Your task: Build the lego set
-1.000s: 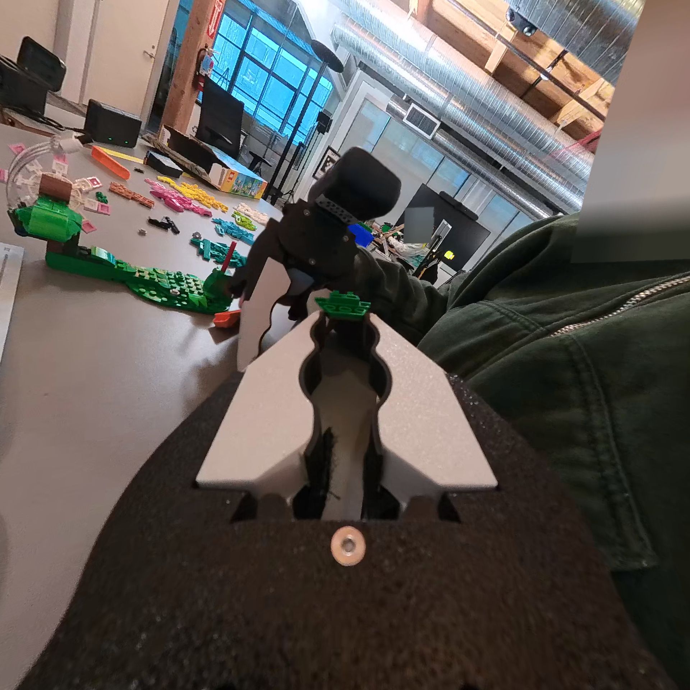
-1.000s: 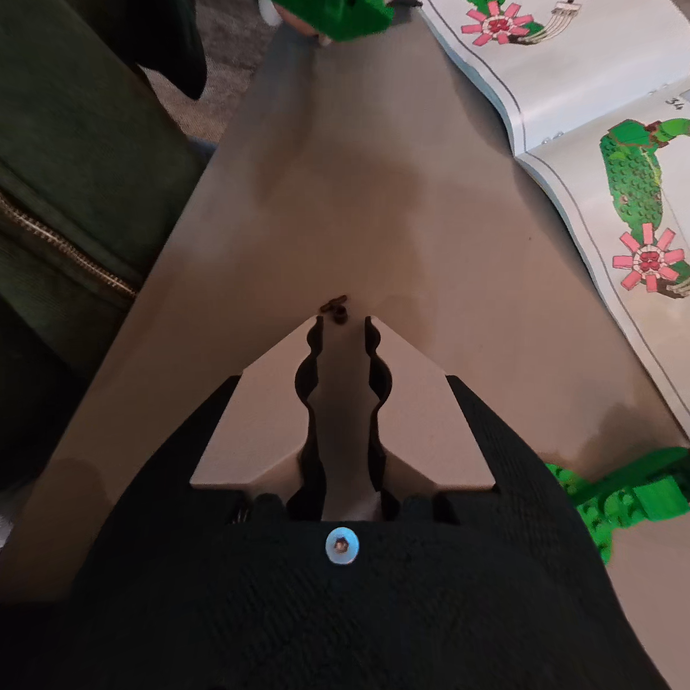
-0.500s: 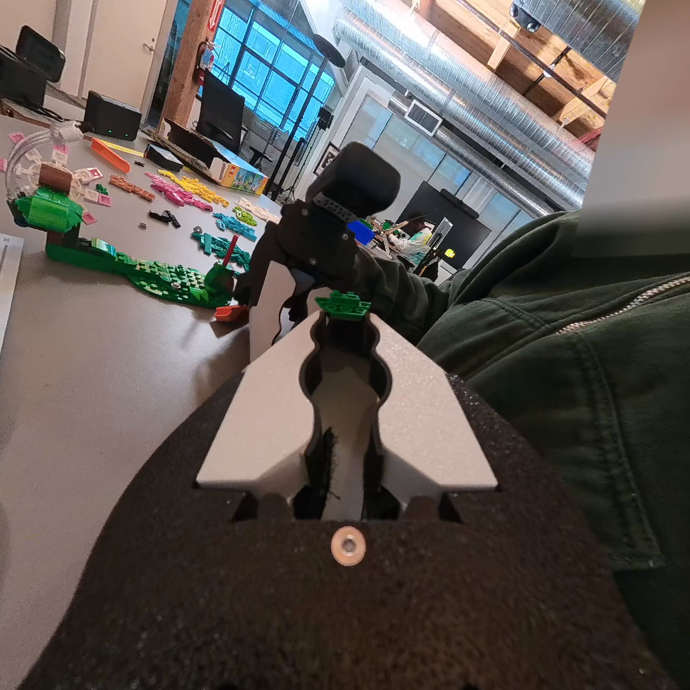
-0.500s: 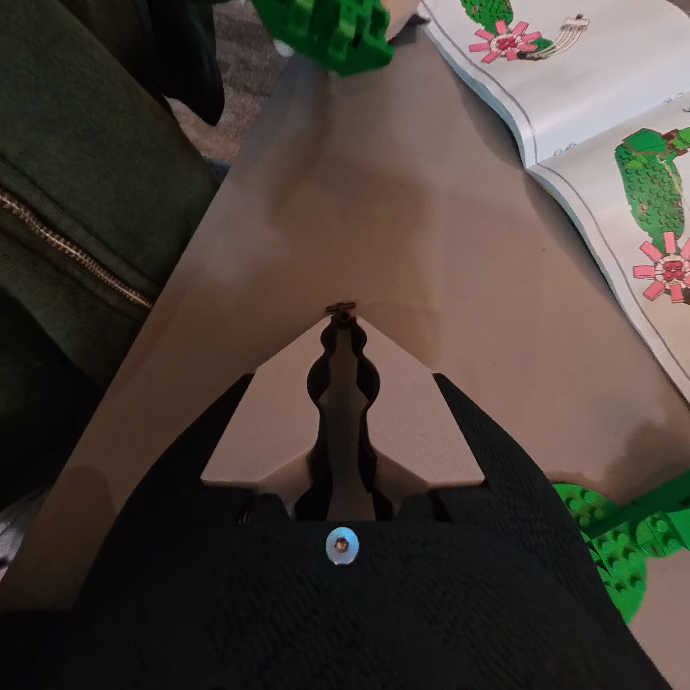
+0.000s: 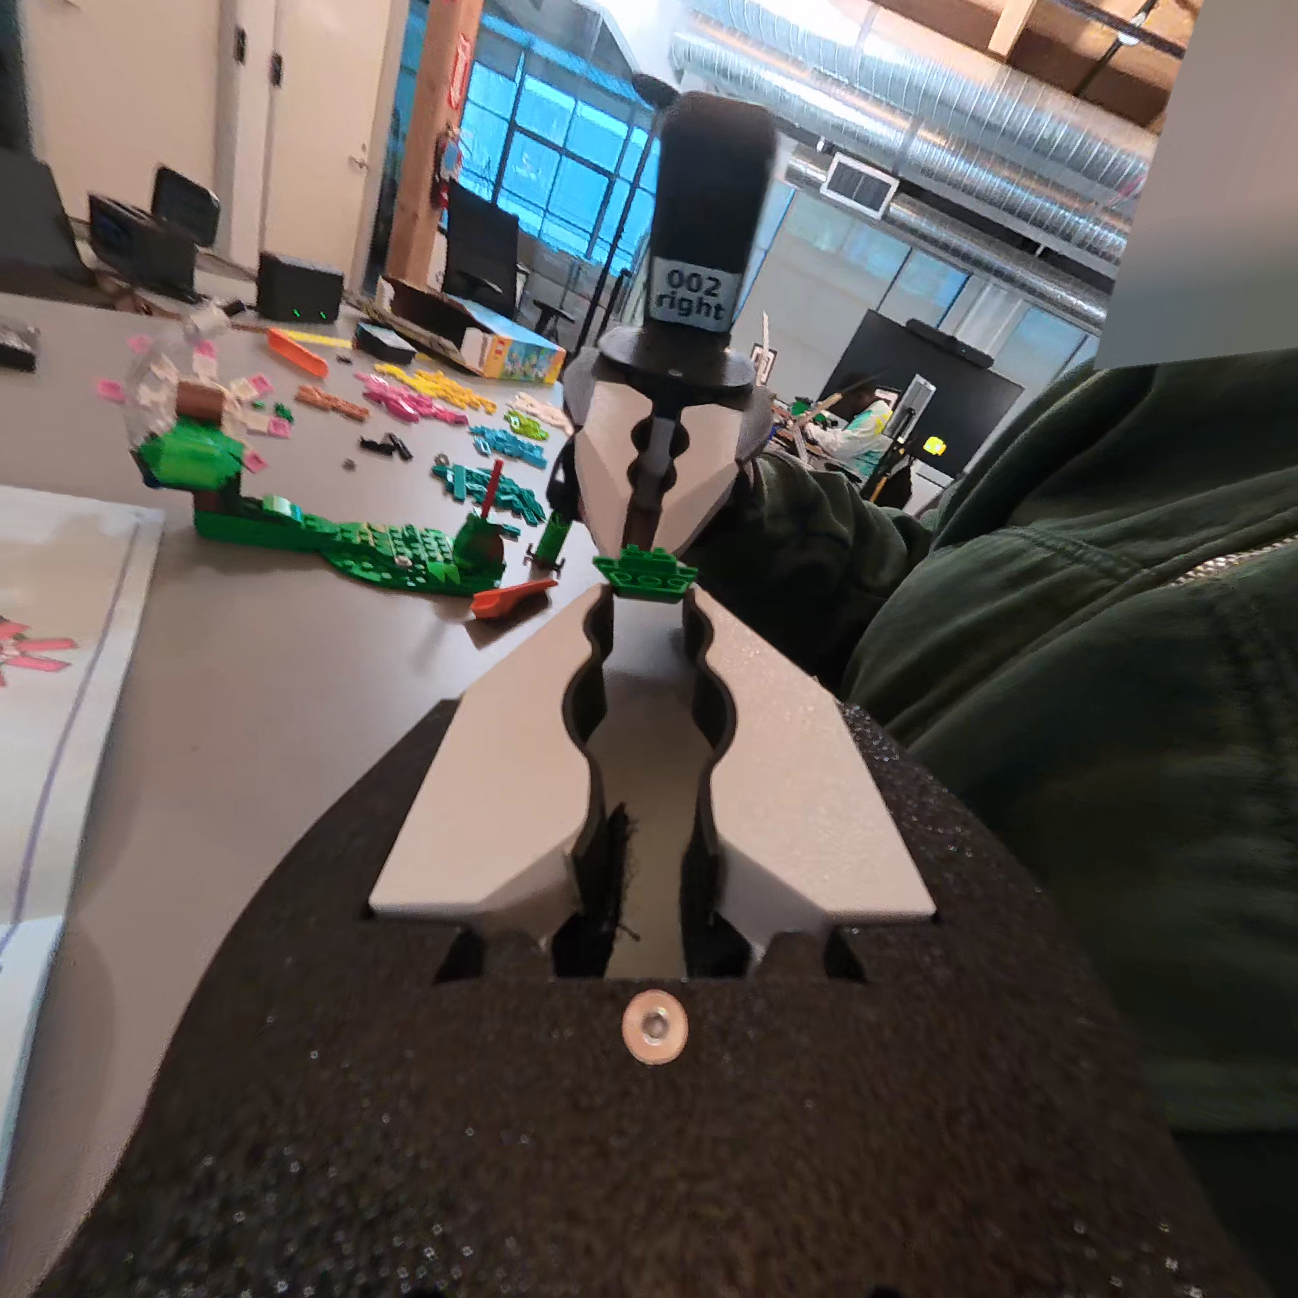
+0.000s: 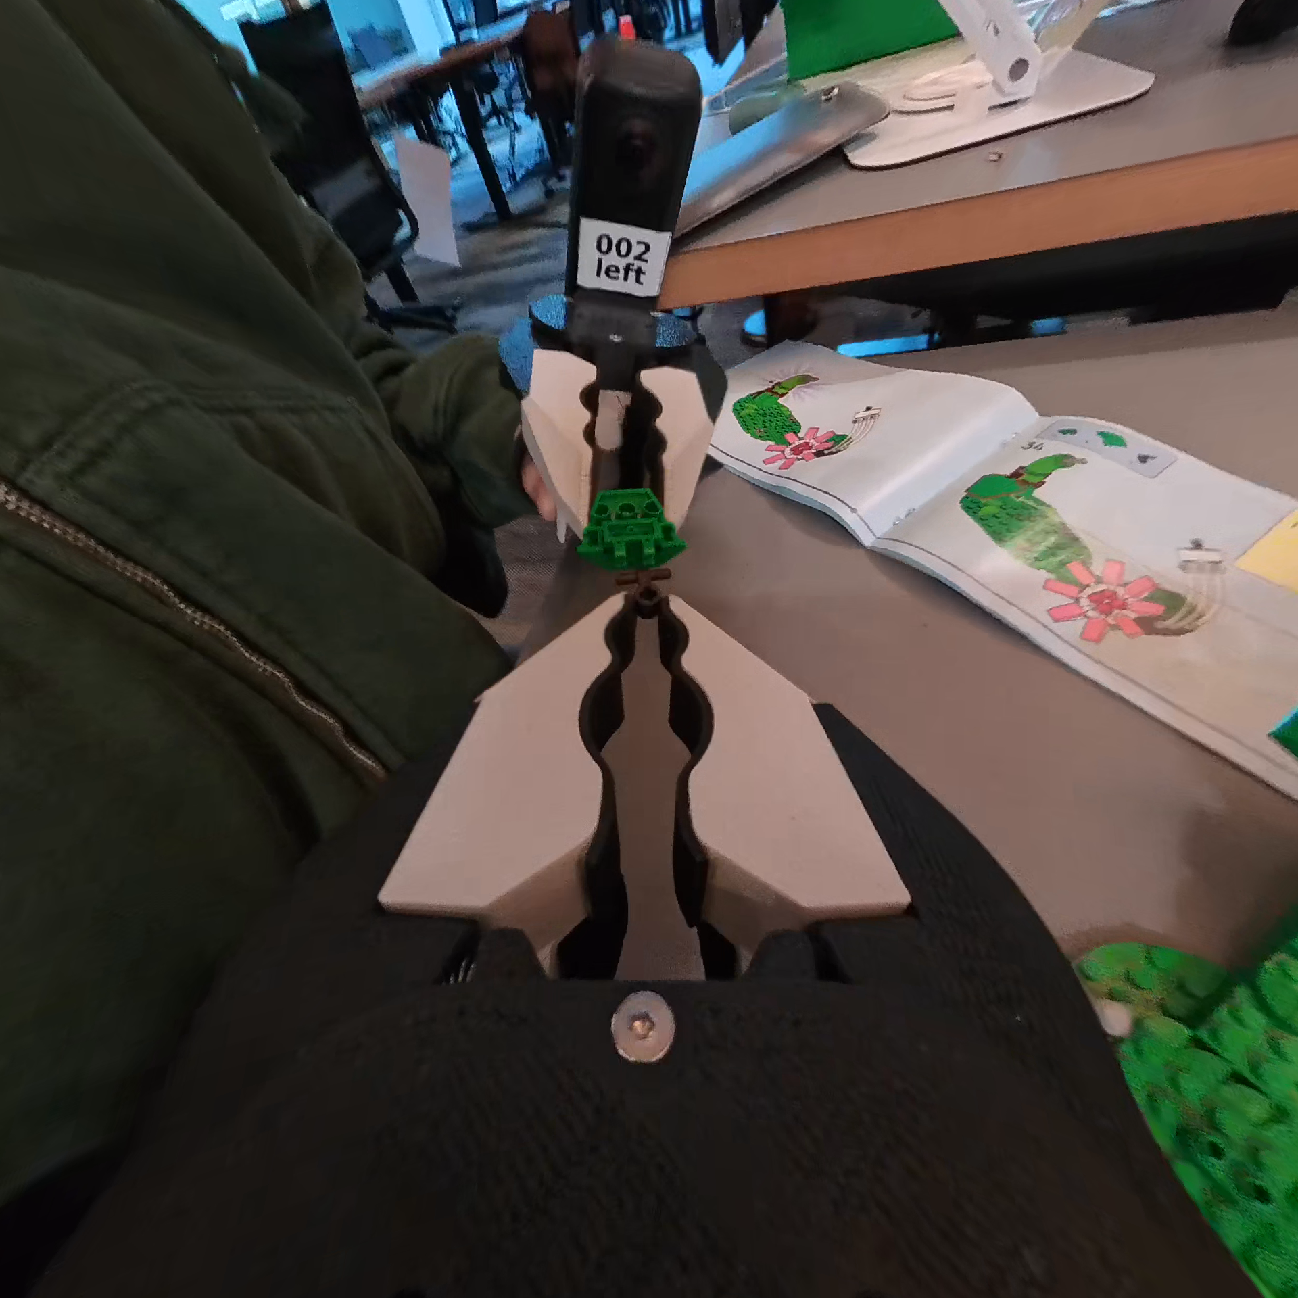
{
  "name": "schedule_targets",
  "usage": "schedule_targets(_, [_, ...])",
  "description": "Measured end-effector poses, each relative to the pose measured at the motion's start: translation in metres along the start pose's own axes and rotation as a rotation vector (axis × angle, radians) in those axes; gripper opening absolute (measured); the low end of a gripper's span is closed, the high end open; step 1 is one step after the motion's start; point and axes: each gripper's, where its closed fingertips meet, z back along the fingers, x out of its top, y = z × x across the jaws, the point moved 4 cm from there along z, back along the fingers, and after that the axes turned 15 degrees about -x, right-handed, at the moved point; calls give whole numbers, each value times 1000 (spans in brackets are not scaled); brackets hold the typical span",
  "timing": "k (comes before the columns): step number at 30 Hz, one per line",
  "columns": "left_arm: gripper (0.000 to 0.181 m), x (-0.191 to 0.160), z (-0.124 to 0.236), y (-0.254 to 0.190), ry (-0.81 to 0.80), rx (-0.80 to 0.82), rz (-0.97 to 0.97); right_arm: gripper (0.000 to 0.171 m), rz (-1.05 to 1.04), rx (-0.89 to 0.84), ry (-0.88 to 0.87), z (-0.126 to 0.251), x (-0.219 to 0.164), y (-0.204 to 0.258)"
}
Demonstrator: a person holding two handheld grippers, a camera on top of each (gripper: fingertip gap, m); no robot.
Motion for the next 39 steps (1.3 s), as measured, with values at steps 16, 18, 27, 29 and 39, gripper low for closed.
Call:
schedule_targets(16, [16, -3, -3, -2, 28, -34, 13, 4, -142, 77, -73, 4, -2, 4])
schedule_targets(18, [16, -3, -3, -2, 30, -34, 17, 4, -136, 69, -69, 4, -2, 3])
schedule_targets(27, [16, -7, -4, 0, 61, -28, 34, 4, -57, 16, 0, 4, -5, 5])
schedule_targets(29, [16, -8, -4, 0, 73, -26, 32, 4, -56, 17, 8, 4, -6, 5])
schedule_targets(39, [17, -12, -9, 0, 93, -46, 63, 4, -74, 28, -16, 8, -4, 3])
